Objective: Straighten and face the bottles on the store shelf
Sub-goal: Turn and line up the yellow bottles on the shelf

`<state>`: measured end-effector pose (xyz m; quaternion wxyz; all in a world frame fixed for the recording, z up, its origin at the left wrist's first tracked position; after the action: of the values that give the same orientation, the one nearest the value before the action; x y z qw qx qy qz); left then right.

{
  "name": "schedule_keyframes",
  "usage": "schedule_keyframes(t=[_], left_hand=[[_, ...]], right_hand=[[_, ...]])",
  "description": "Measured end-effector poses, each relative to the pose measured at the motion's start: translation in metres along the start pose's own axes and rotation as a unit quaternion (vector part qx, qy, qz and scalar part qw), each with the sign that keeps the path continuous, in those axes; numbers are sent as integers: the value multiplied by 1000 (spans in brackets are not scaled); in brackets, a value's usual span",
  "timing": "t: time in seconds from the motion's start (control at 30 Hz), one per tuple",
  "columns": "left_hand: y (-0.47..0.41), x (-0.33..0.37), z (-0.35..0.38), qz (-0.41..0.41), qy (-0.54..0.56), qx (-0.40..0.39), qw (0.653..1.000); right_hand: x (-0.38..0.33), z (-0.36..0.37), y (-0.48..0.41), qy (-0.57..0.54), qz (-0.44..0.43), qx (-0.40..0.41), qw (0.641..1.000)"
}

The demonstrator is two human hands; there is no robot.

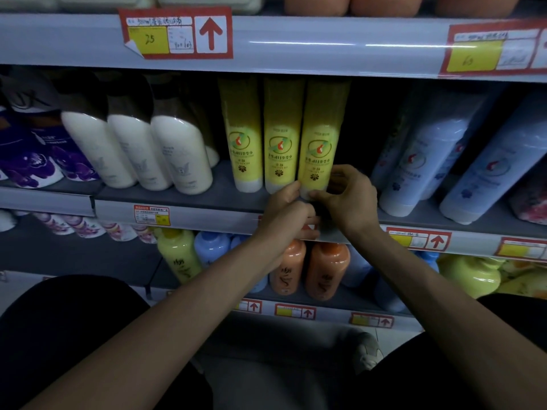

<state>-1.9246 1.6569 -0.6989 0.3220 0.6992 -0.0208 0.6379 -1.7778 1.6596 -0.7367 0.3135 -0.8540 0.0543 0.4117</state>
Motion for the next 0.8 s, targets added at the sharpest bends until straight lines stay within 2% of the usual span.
schedule_keyframes(t=[0.37,0.5,0.53,0.63,0.7,0.8], left_hand=[[-7,-5,-4,26,-11,-1,1000],[-6,-9,-9,56,-14,23,998],[-8,-12,-14,59,-16,46,997],[-12,-19,-40,81,-51,178,979],[-11,-20,-60,114,-90,254,956],[-11,-20,-81,168,-181,319,915]], right_hand=[[-7,2,1,32,-7,6,999],[-8,2,2,34,0,4,999],[-9,2,3,36,2,11,999],[-14,0,8,43,6,45,998],[-19,1,10,45,-3,54,998],[-23,8,9,64,-9,56,996]])
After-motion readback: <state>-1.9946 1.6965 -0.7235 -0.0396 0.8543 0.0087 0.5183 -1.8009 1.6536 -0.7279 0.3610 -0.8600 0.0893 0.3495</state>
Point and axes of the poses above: each hand's wrist, its own y-axis away from the middle knuckle, its own z-axis out of the palm, x = y × z, the point moved 2 cm from there along -y, towards the middle knuckle, and after that the axes turned 14 degrees about -z, right-handed, at the moved point
